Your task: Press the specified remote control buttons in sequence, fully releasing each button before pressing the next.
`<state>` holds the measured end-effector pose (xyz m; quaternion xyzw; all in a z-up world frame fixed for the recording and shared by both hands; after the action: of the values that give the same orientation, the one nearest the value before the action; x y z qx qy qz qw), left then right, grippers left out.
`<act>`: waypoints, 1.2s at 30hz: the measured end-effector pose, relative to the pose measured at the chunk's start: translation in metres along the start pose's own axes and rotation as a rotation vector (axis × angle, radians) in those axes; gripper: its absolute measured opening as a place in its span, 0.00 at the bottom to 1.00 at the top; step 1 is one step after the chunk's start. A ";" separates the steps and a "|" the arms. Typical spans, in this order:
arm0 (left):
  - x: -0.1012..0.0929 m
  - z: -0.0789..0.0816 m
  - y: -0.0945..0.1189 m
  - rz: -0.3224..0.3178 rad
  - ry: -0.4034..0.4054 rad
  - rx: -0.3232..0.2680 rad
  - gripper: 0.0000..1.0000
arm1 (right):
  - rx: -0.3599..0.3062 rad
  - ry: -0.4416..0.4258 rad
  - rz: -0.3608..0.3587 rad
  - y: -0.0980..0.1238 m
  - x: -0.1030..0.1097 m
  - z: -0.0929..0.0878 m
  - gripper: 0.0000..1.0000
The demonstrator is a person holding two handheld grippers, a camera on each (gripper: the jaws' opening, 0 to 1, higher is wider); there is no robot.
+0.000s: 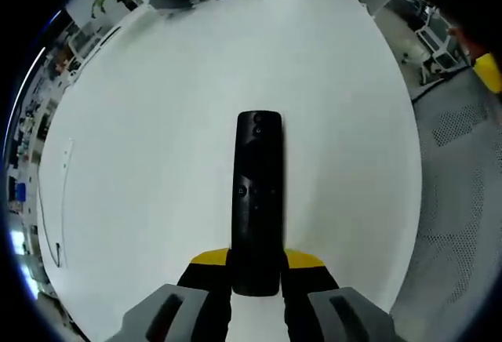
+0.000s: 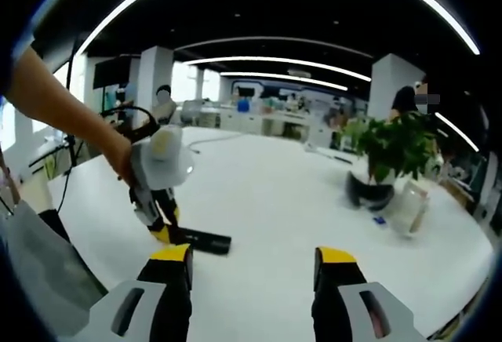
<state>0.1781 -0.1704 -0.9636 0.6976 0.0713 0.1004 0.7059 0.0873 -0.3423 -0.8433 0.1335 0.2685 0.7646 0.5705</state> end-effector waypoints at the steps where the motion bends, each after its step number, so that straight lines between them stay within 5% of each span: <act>1: -0.001 0.000 0.000 0.000 -0.001 0.000 0.23 | -0.002 -0.004 0.002 0.000 0.000 0.000 0.59; 17: -0.035 -0.014 0.002 0.000 -0.009 -0.022 0.23 | 0.010 -0.012 0.010 0.000 0.001 -0.001 0.48; 36: -0.086 -0.025 0.004 -0.001 -0.048 -0.016 0.23 | 0.100 -0.001 0.068 -0.003 0.010 -0.011 0.18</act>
<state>0.0887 -0.1665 -0.9635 0.6939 0.0541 0.0839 0.7132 0.0805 -0.3351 -0.8553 0.1712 0.3014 0.7690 0.5372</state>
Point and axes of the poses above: the point that each gripper's makers call its tool centre point, and the gripper's own axes: y roughly backward along the fingers, x roughly to its left, z roughly out of its top, the point moved 3 cm from there along y, roughly backward along the fingers, and after that the axes turned 10 degrees about x, right-handed, at the moved point
